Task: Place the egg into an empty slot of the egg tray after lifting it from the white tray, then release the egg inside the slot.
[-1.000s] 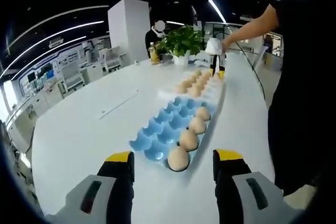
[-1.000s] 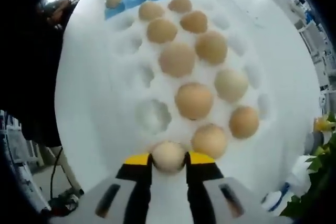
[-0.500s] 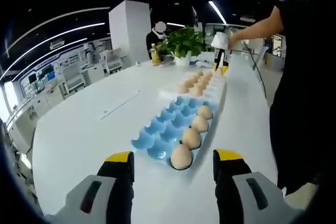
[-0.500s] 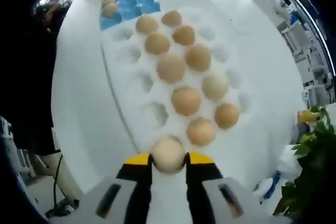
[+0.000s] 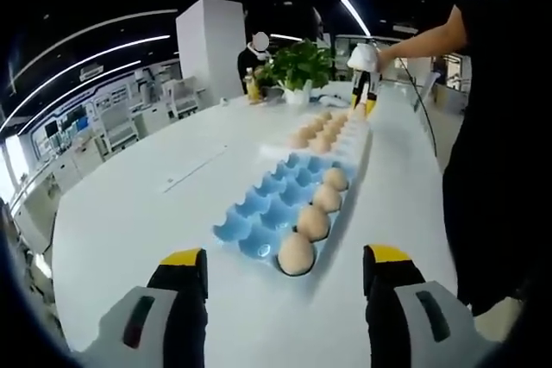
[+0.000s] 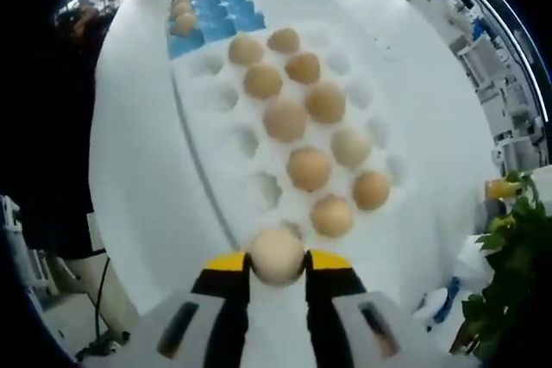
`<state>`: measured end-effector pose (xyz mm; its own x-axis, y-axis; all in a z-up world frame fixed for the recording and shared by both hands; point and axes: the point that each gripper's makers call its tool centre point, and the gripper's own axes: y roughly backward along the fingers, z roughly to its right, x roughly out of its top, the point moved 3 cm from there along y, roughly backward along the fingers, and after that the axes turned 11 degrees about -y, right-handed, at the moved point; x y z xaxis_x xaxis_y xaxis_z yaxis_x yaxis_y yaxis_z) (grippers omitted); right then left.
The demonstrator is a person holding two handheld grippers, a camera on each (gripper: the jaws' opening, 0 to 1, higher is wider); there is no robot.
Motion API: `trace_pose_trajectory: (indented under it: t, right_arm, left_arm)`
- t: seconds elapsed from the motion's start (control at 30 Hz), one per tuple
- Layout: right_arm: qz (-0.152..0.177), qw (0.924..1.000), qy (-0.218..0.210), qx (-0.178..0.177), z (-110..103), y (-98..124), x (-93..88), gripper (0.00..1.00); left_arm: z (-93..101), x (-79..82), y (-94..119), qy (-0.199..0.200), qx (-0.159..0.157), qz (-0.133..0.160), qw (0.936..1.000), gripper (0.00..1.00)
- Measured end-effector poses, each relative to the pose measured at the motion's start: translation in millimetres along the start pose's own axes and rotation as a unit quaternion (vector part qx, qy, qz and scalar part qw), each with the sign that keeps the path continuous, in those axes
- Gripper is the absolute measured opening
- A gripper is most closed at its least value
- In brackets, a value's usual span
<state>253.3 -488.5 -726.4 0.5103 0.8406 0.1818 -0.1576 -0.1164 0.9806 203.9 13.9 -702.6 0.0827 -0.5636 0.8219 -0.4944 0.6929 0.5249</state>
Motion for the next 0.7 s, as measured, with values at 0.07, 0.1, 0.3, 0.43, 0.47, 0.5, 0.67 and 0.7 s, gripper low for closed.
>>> trace_pose_trajectory:
  t: [0.07, 0.1, 0.3, 0.43, 0.47, 0.5, 0.67, 0.7]
  right_arm:
    - [0.002, 1.0, 0.0, 0.001, -0.7, 0.4, 0.9, 0.24]
    - [0.003, 1.0, 0.0, 0.0, -0.8, 0.7, 1.4, 0.24]
    - [0.007, 1.0, 0.003, 0.002, -3.0, 1.2, 4.7, 0.24]
    - [0.009, 0.9999, 0.01, 0.005, -8.1, 0.7, 8.7, 0.24]
    - [0.009, 0.9999, 0.013, 0.006, -9.7, 1.0, 10.8, 0.24]
    - [0.01, 0.9998, 0.017, 0.007, -11.2, 1.3, 12.4, 0.24]
    - [0.02, 0.9993, 0.03, 0.011, -17.5, 2.5, 23.6, 0.24]
    - [0.02, 0.9992, 0.033, 0.012, -18.6, 2.7, 25.6, 0.24]
  left_arm:
    - [0.5, 0.5, -0.7, 0.003, -0.001, 0.001, 1.0, 0.75]
    - [1.1, 0.9, -1.1, 0.003, -0.001, 0.002, 1.0, 0.75]
    - [1.1, -0.1, -1.6, 0.007, 0.0, -0.002, 1.0, 0.8]
    - [0.7, 0.0, -1.5, 0.008, 0.0, -0.001, 1.0, 0.79]
    - [0.9, 0.5, -1.6, 0.009, 0.0, 0.0, 1.0, 0.79]
    - [1.3, 0.6, -1.6, 0.009, 0.0, 0.0, 1.0, 0.79]
    - [0.5, 0.6, -1.8, 0.008, 0.0, 0.001, 1.0, 0.79]
    - [0.4, 0.8, -1.9, 0.008, 0.0, 0.002, 1.0, 0.79]
